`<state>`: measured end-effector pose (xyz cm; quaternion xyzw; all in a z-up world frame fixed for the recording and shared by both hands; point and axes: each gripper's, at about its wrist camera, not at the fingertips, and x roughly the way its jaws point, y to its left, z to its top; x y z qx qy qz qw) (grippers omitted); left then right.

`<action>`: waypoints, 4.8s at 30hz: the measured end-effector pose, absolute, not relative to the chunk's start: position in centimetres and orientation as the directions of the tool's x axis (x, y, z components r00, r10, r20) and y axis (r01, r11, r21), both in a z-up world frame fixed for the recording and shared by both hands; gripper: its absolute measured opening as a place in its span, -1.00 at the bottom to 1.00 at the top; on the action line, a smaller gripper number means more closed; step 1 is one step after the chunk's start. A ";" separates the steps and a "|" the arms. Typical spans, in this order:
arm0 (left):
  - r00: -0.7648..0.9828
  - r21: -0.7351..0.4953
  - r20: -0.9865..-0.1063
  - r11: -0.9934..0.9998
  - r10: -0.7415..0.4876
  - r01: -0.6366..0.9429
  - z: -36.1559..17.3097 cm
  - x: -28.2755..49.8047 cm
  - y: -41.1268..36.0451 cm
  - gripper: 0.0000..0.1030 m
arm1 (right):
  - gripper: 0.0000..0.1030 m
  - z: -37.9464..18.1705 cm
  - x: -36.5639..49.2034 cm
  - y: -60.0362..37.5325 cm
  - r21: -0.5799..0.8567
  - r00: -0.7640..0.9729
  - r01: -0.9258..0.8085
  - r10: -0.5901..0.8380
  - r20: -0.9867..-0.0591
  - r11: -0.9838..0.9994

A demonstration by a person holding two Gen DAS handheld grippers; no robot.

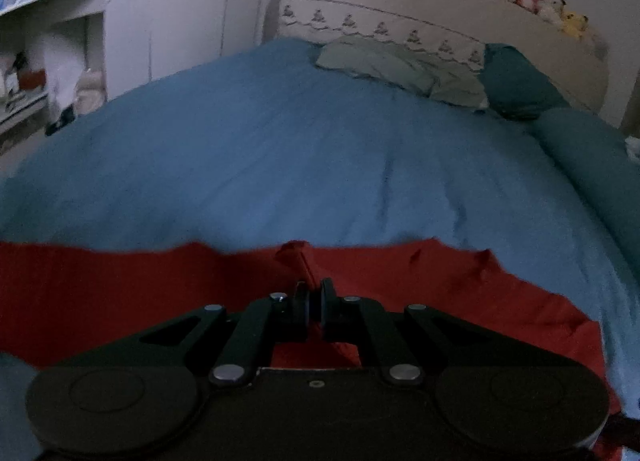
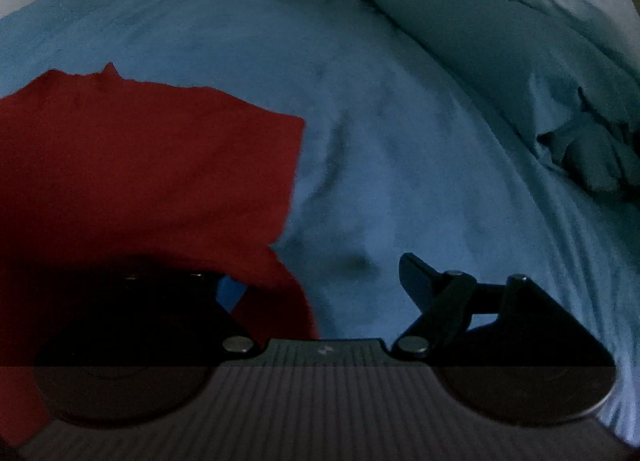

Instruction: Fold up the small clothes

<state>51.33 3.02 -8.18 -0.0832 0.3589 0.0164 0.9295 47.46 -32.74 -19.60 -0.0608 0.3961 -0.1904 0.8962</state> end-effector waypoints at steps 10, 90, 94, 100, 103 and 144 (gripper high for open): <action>0.624 -0.064 -0.781 0.992 0.019 -0.111 -12.2 48.0 5.0 -0.47 | 0.88 -19.2 46.9 -36.0 -0.202 0.585 0.129 -0.240 -0.775 0.971; 0.515 -0.100 -0.749 0.696 0.418 -0.711 -11.3 44.4 39.8 -0.86 | 1.00 -13.5 52.5 -3.9 0.096 0.668 -0.079 0.124 -0.734 0.992; 0.523 -0.054 -0.718 0.713 0.458 -0.699 -9.8 45.0 38.2 -0.88 | 1.00 -13.4 52.5 -4.9 0.099 0.678 -0.059 0.113 -0.726 0.993; 0.651 -0.012 -0.620 0.824 0.439 -0.567 -3.7 45.9 30.6 -0.88 | 1.00 -12.6 52.2 -8.6 0.123 0.702 -0.005 0.091 -0.707 0.992; 0.737 -0.006 -0.578 0.901 0.350 -0.433 -0.6 46.7 24.3 -0.89 | 1.00 -11.7 51.9 -11.1 0.133 0.717 0.030 0.072 -0.693 0.991; 0.646 0.200 -0.758 0.975 0.091 0.098 -9.0 46.7 0.7 0.46 | 1.00 -14.1 49.7 -27.6 0.305 0.679 0.131 0.139 -0.721 0.943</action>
